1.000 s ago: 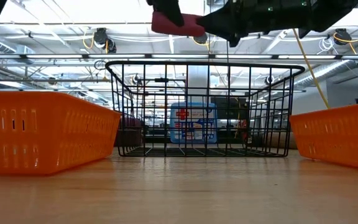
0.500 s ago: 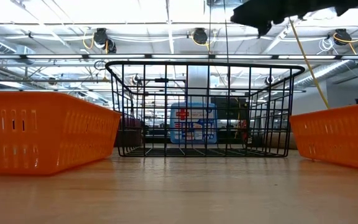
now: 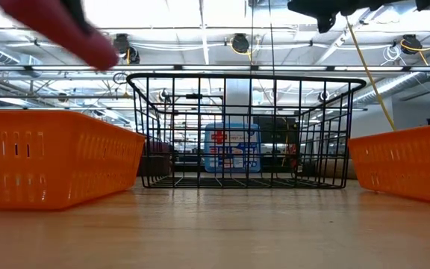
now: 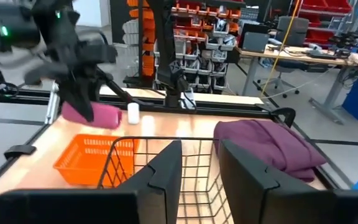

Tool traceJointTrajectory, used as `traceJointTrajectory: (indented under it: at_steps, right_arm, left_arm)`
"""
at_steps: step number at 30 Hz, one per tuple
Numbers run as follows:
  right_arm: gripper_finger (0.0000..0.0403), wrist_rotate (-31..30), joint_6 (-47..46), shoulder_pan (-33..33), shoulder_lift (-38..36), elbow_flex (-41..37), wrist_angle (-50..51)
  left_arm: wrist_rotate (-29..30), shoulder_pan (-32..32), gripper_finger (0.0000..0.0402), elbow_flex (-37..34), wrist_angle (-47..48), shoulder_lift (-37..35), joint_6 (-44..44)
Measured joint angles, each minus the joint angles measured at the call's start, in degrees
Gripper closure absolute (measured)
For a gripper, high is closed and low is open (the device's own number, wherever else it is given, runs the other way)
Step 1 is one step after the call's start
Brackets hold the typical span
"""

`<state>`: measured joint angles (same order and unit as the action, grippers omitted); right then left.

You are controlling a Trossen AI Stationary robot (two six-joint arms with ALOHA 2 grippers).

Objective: Pick & Place Medicine items
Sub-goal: Put the pink bandage into the left orange basket

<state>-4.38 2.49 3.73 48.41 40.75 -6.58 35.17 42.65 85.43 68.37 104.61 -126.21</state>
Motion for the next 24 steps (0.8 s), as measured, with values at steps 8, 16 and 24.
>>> traceJointTrajectory:
  at_steps: [8, 16, 24]
  right_arm:
    - [0.031, 0.0, -1.8, 1.89, 0.02, 0.0, -0.09]
    - [0.0313, -0.02, -1.82, 3.45, 0.02, 0.0, -0.42]
    - [0.0314, -0.02, -1.82, 4.69, 0.02, 0.0, -0.32]
  left_arm:
    - [-5.3, 0.4, 0.0321, -0.04, -0.98, 9.21, -10.88]
    - [-12.05, -2.37, 0.0312, -0.04, 0.37, 11.73, -7.81]
    - [-12.69, -5.5, 0.0307, -0.04, 0.62, 11.71, 0.08]
